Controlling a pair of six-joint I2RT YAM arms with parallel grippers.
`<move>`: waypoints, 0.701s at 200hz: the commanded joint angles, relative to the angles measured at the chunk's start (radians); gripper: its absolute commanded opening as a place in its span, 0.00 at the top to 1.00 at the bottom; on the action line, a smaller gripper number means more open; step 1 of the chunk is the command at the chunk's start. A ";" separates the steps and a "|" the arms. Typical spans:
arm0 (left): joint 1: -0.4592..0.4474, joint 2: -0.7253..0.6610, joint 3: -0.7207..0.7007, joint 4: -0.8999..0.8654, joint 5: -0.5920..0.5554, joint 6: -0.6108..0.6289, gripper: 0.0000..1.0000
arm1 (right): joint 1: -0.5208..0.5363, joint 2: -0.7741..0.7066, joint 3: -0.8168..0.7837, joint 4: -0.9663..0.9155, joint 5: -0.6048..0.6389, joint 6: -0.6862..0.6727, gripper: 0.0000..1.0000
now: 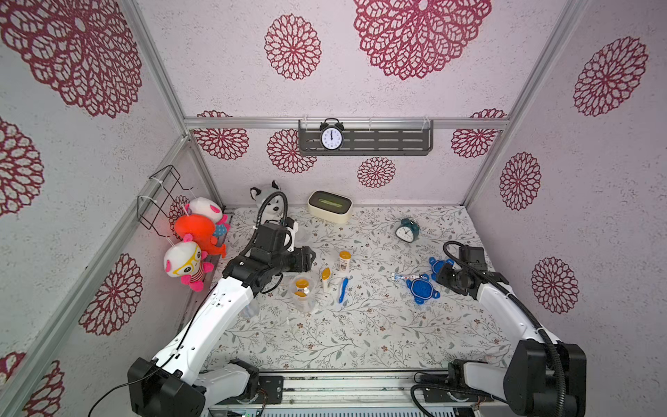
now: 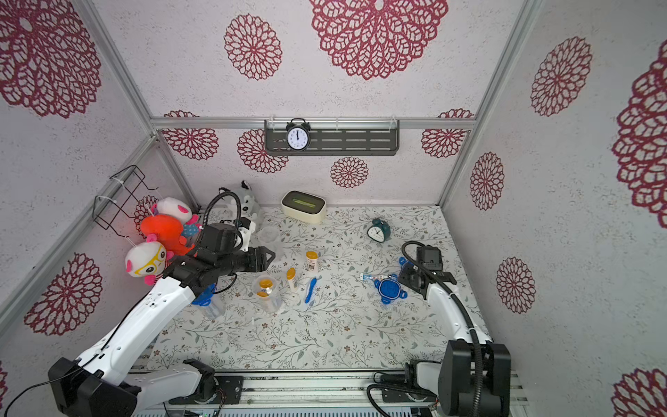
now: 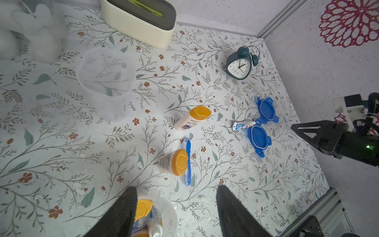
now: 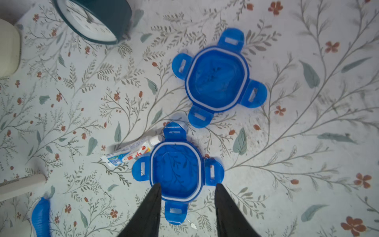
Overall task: Pack away toiletry kits
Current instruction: Move the lid to the center of the board.
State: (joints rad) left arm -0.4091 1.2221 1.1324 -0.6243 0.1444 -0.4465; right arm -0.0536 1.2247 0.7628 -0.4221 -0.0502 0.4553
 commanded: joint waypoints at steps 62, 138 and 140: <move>-0.047 0.070 0.008 0.116 0.049 -0.022 0.34 | -0.066 0.135 -0.063 0.103 -0.103 -0.020 0.41; -0.131 0.166 0.072 0.171 0.052 -0.052 0.29 | 0.028 0.328 -0.017 0.190 -0.107 -0.159 0.38; -0.134 0.170 0.077 0.170 0.050 -0.053 0.29 | 0.034 0.333 -0.015 0.191 -0.106 -0.163 0.38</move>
State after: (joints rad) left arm -0.5114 1.3590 1.1542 -0.5076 0.1917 -0.4828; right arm -0.0788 1.5047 0.7261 -0.2470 -0.1543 0.3592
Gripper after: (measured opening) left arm 0.701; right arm 0.616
